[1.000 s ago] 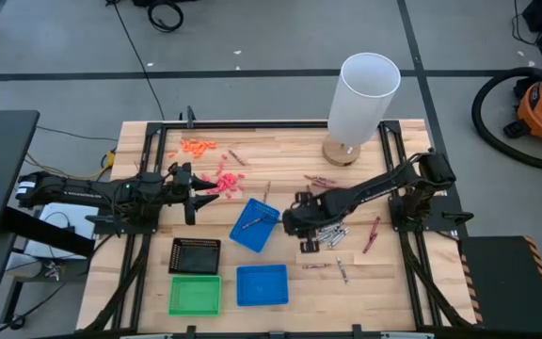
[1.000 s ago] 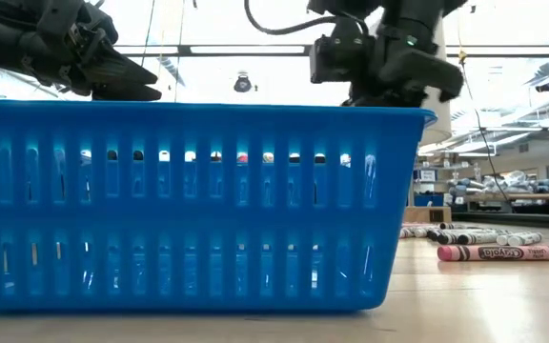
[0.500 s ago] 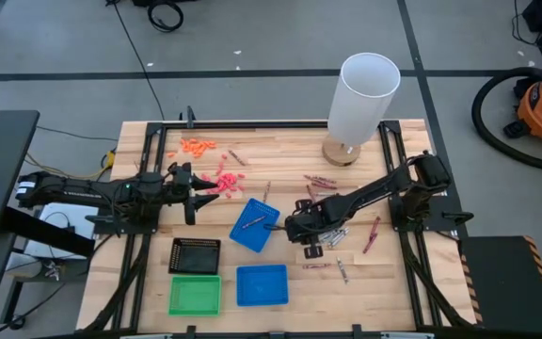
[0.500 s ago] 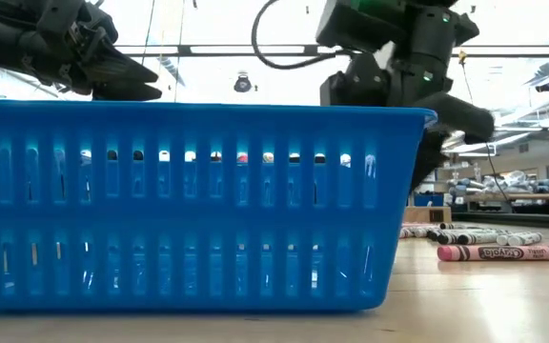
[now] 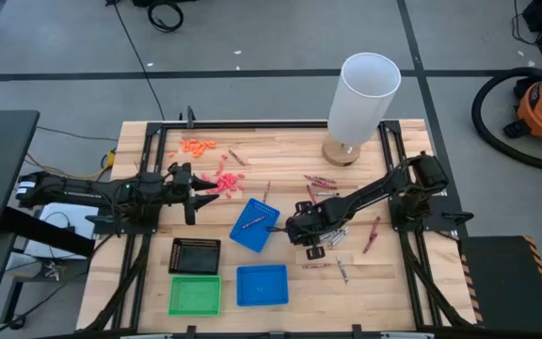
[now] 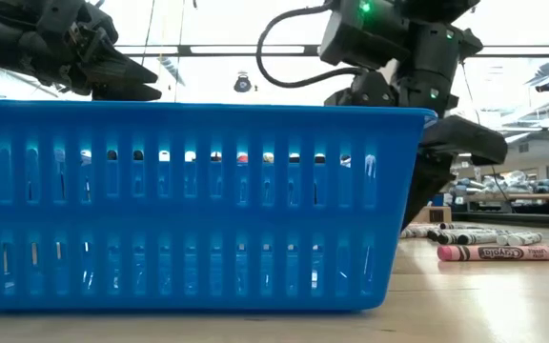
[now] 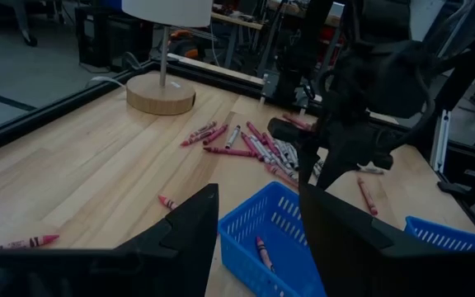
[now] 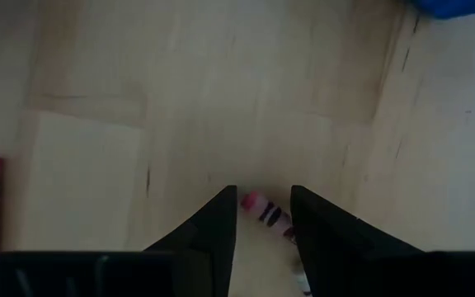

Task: Sort crayons
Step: Put the pink crayon into the top blue bin, then put the violet crayon into the bottom blue bin

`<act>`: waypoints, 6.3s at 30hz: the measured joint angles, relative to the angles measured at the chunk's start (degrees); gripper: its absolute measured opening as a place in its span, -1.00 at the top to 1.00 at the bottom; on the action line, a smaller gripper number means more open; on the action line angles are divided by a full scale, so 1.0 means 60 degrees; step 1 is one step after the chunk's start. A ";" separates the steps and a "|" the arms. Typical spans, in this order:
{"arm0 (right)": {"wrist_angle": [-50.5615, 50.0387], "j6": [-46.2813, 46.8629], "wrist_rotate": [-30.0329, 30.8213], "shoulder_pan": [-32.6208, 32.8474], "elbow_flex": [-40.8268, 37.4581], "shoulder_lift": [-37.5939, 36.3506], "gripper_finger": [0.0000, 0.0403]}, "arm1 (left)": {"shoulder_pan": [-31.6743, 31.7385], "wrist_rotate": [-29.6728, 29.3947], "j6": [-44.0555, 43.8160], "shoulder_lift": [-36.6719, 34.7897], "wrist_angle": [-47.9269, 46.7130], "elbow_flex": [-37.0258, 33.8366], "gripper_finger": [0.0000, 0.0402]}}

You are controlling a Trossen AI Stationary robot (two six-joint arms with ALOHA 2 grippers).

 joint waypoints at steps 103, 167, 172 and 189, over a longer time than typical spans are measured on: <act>0.4451 0.1017 -0.0528 -0.1621 0.1414 0.0004 0.75 | 0.0000 0.0000 -0.0090 0.0003 -0.0043 0.0000 0.09; -0.1773 0.6497 0.1003 -0.2676 -0.0494 -0.0772 0.46 | 0.0004 0.0000 -0.0140 0.0047 -0.0091 0.0000 0.09; -0.1553 0.6422 0.0907 -0.2728 -0.0721 -0.0784 0.46 | 0.0004 0.0000 -0.0163 0.0047 -0.0062 0.0000 0.09; -0.1040 0.5727 0.0404 -0.2765 -0.1056 -0.0809 0.82 | 0.0004 0.0000 -0.0160 0.0047 -0.0036 0.0000 0.09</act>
